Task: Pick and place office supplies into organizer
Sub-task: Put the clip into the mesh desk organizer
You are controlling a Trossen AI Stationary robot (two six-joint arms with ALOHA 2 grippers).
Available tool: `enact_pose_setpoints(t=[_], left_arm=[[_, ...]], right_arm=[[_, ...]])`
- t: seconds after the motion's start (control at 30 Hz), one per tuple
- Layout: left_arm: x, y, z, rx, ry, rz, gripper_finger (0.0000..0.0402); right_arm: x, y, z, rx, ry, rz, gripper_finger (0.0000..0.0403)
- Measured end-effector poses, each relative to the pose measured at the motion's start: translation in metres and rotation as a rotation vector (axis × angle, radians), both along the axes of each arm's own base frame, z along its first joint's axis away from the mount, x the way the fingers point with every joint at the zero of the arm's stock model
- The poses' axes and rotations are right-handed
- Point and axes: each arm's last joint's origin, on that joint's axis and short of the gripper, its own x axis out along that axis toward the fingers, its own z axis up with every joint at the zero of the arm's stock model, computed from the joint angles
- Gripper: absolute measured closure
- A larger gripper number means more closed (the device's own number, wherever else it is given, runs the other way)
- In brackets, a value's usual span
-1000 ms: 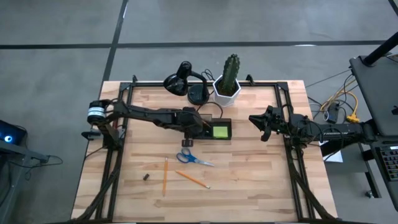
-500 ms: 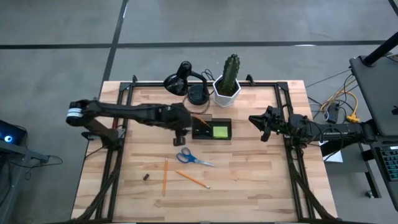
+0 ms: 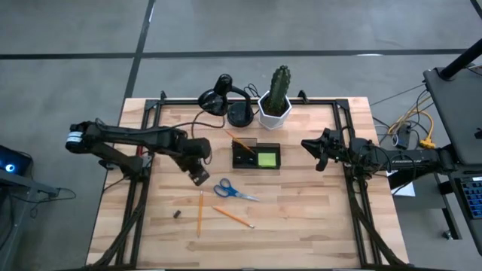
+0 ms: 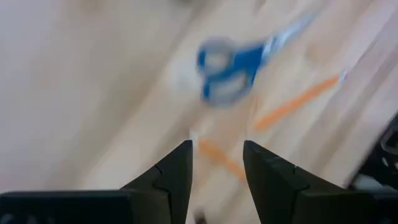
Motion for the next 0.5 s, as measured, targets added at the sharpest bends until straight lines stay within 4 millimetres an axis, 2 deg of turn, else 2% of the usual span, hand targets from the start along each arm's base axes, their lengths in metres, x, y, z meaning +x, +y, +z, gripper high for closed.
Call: enact_pose_setpoints(t=[0.2, 0.5], left_arm=[[-0.015, -0.013, -0.004, -0.185, 0.196, 0.113, 0.0275], [-0.019, -0.042, -0.007, -0.201, 0.265, 0.11, 0.0275]], right_arm=[[0.0, 0.0, -0.001, -0.002, 0.014, 0.0, 0.036], [0.0, 0.0, -0.006, 0.004, 0.06, 0.0, 0.036]])
